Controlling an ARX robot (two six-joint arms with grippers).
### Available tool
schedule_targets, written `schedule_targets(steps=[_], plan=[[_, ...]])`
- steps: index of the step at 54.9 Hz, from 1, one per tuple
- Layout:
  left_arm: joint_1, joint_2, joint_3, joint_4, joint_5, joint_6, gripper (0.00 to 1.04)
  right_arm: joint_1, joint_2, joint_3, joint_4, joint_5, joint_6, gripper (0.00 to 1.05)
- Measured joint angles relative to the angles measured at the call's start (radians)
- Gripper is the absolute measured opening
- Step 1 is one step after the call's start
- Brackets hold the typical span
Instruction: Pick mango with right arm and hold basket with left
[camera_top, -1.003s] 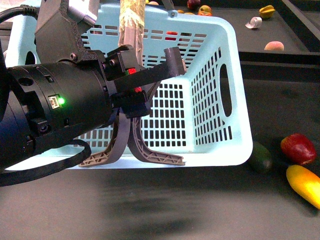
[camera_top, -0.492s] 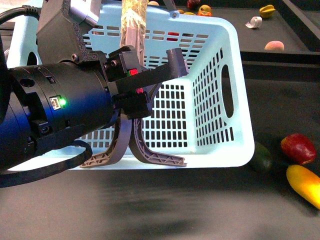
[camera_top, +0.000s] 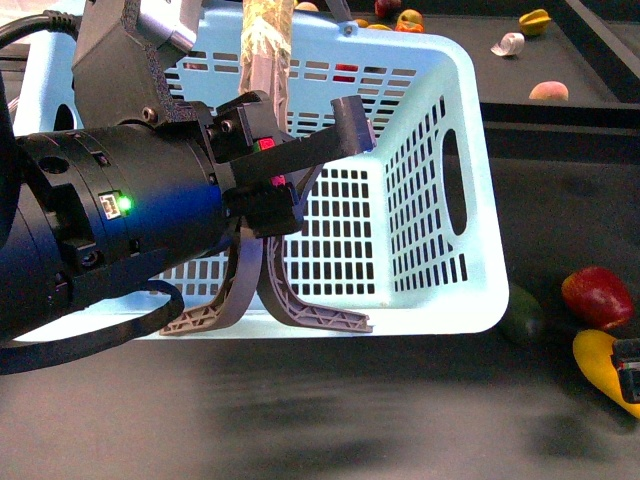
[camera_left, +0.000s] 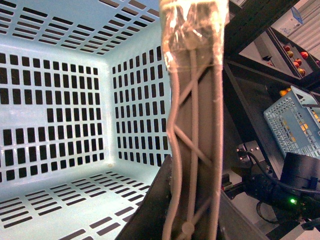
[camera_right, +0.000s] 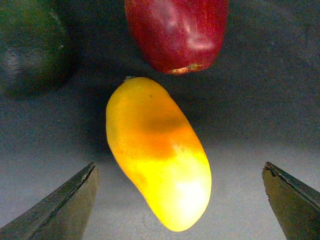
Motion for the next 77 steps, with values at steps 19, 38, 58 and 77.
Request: schedule_targets(steps=[19,38,58,77], plan=[[0.0,0.0,0.0,0.0,0.0,0.0,0.06,0.032,0.126,0.148,-0.082,0.04,0.034,0.97],[0.0,0.0,0.0,0.0,0.0,0.0,0.06,0.056,0.208,0.237,-0.113,0.074,0.059,0.97],[0.0,0.0,0.0,0.0,0.0,0.0,0.06,0.021,0.189,0.194,-0.084,0.03,0.08,0.63],[0.0,0.0,0.0,0.0,0.0,0.0,0.06,0.027,-0.072,0.0,-0.069,-0.174,0.219,0.62]])
